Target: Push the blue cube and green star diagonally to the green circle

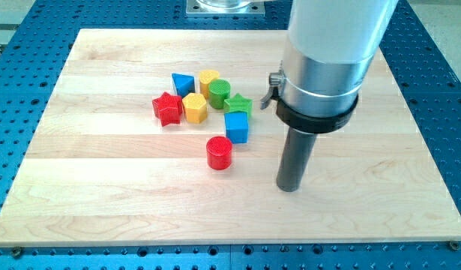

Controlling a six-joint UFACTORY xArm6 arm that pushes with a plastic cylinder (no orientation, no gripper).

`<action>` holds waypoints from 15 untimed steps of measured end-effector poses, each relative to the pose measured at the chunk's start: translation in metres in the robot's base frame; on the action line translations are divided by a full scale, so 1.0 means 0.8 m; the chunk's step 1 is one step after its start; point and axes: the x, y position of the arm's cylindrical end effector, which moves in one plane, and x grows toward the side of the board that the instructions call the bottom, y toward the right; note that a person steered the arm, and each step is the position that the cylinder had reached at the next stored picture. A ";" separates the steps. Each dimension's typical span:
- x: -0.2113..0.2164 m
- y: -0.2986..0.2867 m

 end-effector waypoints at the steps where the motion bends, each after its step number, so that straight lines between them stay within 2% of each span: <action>1: -0.018 -0.049; 2: -0.037 -0.084; 3: -0.039 -0.084; 5: -0.122 -0.101; 13: -0.164 -0.066; 15: -0.234 -0.059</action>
